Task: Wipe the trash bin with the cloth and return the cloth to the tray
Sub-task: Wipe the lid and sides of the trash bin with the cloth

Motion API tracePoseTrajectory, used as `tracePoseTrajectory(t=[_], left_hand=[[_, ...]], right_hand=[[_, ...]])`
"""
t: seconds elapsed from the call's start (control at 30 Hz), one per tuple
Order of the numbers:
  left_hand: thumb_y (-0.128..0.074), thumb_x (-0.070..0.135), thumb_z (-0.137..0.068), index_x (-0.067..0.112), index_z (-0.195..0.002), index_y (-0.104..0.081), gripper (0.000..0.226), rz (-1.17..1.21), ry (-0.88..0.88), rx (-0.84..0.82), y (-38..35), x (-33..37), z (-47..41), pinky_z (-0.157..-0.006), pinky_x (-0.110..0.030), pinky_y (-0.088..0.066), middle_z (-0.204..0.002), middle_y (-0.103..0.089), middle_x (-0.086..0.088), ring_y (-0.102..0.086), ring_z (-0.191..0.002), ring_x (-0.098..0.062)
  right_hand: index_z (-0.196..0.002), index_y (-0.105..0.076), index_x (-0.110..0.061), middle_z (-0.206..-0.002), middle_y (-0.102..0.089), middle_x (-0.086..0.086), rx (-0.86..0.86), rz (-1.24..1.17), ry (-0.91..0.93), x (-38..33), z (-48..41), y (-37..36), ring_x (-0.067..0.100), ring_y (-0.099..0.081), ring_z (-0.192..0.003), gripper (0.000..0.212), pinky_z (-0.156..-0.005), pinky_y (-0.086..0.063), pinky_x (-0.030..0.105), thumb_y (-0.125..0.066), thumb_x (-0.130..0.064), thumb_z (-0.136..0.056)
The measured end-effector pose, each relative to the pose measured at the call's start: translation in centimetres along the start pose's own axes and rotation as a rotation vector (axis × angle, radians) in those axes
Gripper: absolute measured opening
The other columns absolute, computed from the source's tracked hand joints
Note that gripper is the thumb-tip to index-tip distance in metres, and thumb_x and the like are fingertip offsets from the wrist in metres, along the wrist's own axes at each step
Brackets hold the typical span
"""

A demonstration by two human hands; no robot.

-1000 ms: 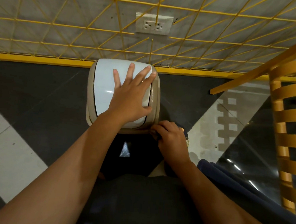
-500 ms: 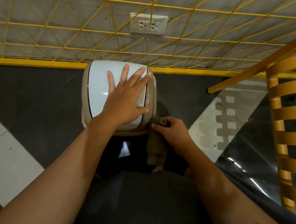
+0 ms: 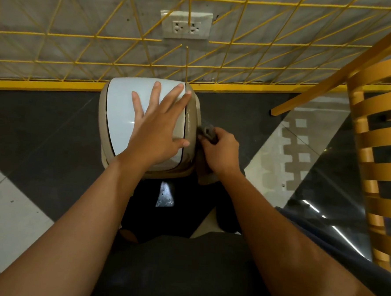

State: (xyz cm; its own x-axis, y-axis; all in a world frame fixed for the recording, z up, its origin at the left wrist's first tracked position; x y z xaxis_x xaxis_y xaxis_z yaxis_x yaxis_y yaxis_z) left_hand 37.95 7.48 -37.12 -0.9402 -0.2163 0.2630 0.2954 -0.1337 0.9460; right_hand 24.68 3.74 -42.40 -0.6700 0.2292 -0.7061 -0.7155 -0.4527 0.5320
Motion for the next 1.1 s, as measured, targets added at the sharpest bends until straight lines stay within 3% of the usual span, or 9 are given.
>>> tracePoseTrajectory(t=[0.13, 0.2, 0.27, 0.37, 0.5, 0.7, 0.87, 0.97, 1.1], left_hand=[[-0.068, 0.043, -0.077, 0.025, -0.148, -0.007, 0.096, -0.035, 0.004, 0.001, -0.1, 0.2, 0.0, -0.108, -0.062, 0.004, -0.157, -0.002, 0.005, 0.007, -0.143, -0.030], [-0.070, 0.042, -0.076, 0.024, -0.148, -0.008, 0.096, -0.046, -0.004, 0.004, 0.0, 0.3, 0.0, -0.108, -0.063, 0.003, -0.157, -0.003, 0.004, 0.006, -0.143, -0.032], [-0.071, 0.040, -0.075, 0.024, -0.147, -0.010, 0.096, -0.033, -0.008, 0.009, 0.1, 0.4, 0.0, -0.108, -0.063, 0.003, -0.157, -0.004, 0.004, 0.006, -0.143, -0.032], [-0.072, 0.036, -0.075, 0.023, -0.147, -0.012, 0.095, -0.008, -0.018, 0.016, 0.2, 0.4, 0.1, -0.107, -0.063, 0.004, -0.157, -0.006, 0.004, 0.006, -0.143, -0.032], [-0.073, 0.036, -0.074, 0.023, -0.147, -0.013, 0.096, -0.001, -0.020, 0.017, 0.2, 0.3, 0.0, -0.107, -0.064, 0.004, -0.157, -0.007, 0.004, 0.005, -0.143, -0.032], [-0.075, 0.032, -0.072, 0.021, -0.146, -0.018, 0.094, 0.043, -0.020, 0.036, 0.4, 0.2, 0.1, -0.107, -0.063, 0.005, -0.156, -0.010, 0.003, 0.002, -0.143, -0.033], [-0.077, 0.023, -0.070, 0.019, -0.146, -0.021, 0.094, 0.067, -0.033, 0.048, 0.4, 0.1, 0.3, -0.106, -0.065, 0.002, -0.155, -0.016, 0.002, -0.001, -0.143, -0.035], [-0.071, 0.014, -0.074, 0.022, -0.147, -0.007, 0.098, 0.075, -0.031, 0.033, 0.4, -0.2, 0.2, -0.108, -0.061, 0.006, -0.156, -0.008, 0.006, 0.006, -0.143, -0.030], [-0.074, 0.025, -0.074, 0.025, -0.146, 0.004, 0.107, 0.061, -0.066, -0.010, 0.4, -0.7, 0.5, -0.109, -0.056, 0.011, -0.156, -0.011, 0.005, 0.008, -0.143, -0.027]], right_hand=[[-0.097, -0.068, -0.006, -0.073, -0.059, 0.002, -0.089, 0.001, -0.095, 1.3, 2.6, -1.0, 0.014, -0.053, -0.065, 0.020, -0.054, -0.037, 0.020, -0.052, -0.018, -0.093], [-0.094, -0.068, -0.005, -0.072, -0.058, 0.004, -0.121, -0.005, -0.161, 1.3, 2.4, -1.0, 0.016, -0.053, -0.064, 0.021, -0.051, -0.036, 0.022, -0.051, -0.017, -0.092], [-0.094, -0.069, -0.006, -0.079, -0.060, 0.008, -0.120, 0.002, -0.197, 0.4, 1.5, -0.7, 0.018, -0.055, -0.067, 0.021, -0.054, -0.039, 0.023, -0.050, -0.014, -0.091], [-0.099, -0.069, -0.003, -0.098, -0.067, 0.016, -0.072, 0.001, -0.166, -2.1, -0.8, -0.1, 0.029, -0.061, -0.090, 0.022, -0.071, -0.048, 0.033, -0.050, -0.010, -0.090], [-0.103, -0.068, -0.005, -0.105, -0.066, 0.015, -0.064, 0.035, -0.137, -4.2, -2.9, 0.4, 0.025, -0.058, -0.088, 0.023, -0.068, -0.041, 0.026, -0.048, -0.010, -0.092], [-0.106, -0.066, -0.006, -0.106, -0.065, 0.015, -0.199, 0.161, -0.138, -2.1, -0.4, 0.0, 0.024, -0.057, -0.089, 0.023, -0.070, -0.040, 0.025, -0.049, -0.010, -0.091], [-0.106, -0.065, -0.007, -0.105, -0.066, 0.014, -0.068, -0.054, -0.059, -2.0, 1.5, -0.5, 0.028, -0.059, -0.100, 0.025, -0.078, -0.041, 0.026, -0.047, -0.019, -0.094], [-0.120, -0.060, -0.012, -0.116, -0.063, 0.007, 0.036, -0.197, 0.050, -4.0, 2.7, -0.4, 0.020, -0.056, -0.109, 0.029, -0.079, -0.034, 0.012, -0.046, -0.018, -0.096], [-0.135, -0.048, -0.024, -0.119, -0.065, 0.003, 0.021, -0.268, -0.014, -3.3, 5.1, -1.5, 0.012, -0.060, -0.109, 0.038, -0.081, -0.039, 0.008, -0.041, -0.020, -0.098]])
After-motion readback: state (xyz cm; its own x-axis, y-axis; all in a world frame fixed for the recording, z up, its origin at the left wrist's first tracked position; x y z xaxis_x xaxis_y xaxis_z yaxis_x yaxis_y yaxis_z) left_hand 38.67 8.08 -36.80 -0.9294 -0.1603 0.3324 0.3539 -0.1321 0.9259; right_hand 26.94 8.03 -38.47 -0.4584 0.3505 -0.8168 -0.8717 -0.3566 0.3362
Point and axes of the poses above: each hand's wrist, its own z-axis away from the middle knuckle, its own y-axis out of the back of the hand, x = y × z, the point moved 8 cm from there along -z, towards the middle knuckle
